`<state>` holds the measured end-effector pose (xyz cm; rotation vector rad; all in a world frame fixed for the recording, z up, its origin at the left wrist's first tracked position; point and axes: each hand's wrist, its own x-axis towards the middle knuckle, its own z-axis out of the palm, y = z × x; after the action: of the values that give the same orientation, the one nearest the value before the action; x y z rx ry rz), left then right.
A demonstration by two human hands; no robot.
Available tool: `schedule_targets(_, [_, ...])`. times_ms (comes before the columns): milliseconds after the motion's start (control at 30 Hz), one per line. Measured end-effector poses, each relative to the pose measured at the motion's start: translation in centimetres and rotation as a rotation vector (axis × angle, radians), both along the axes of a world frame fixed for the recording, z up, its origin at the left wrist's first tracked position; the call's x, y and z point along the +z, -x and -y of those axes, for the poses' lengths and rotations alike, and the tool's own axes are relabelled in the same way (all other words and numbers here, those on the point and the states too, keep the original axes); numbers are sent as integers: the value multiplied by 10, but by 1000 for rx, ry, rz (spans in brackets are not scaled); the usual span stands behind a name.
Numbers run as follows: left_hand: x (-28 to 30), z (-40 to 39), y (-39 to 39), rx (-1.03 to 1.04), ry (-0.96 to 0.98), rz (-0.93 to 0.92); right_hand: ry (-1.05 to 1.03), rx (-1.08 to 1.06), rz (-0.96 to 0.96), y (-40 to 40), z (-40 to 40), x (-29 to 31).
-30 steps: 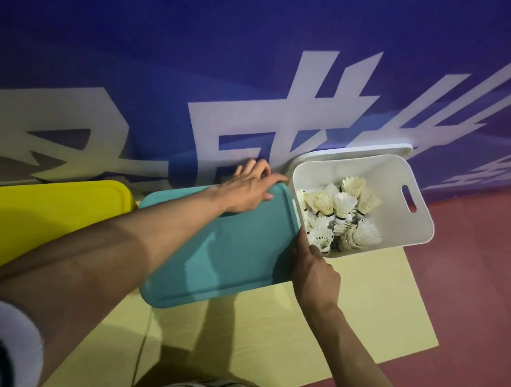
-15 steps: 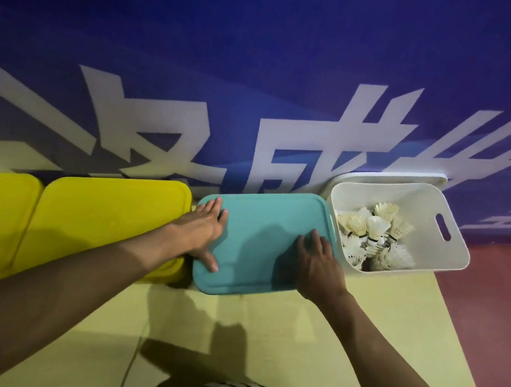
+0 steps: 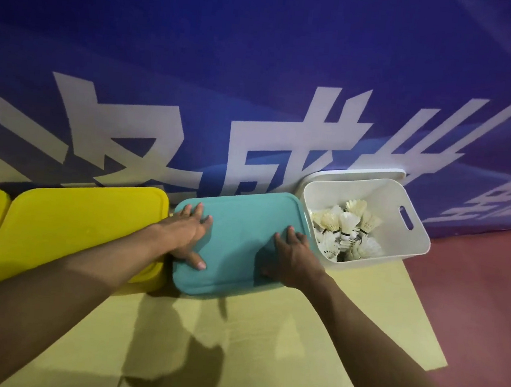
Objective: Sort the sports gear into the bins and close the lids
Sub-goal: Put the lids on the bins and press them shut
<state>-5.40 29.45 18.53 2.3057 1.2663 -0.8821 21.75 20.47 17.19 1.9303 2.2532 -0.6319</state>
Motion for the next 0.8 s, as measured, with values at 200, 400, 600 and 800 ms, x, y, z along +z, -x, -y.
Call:
schedule_targets(200, [26, -2, -61, 75, -84, 114, -537, -46, -101, -100, -47, 38])
schedule_targets(400, [35, 0, -129, 199, -150, 201, -444, -31, 153, -216, -131, 45])
schedule_targets(600, [26, 13, -161, 200, -211, 182, -395, 17, 219, -241, -155, 20])
schedule_targets(800, [38, 17, -172, 164, -191, 171, -359, -10, 357, -228, -159, 25])
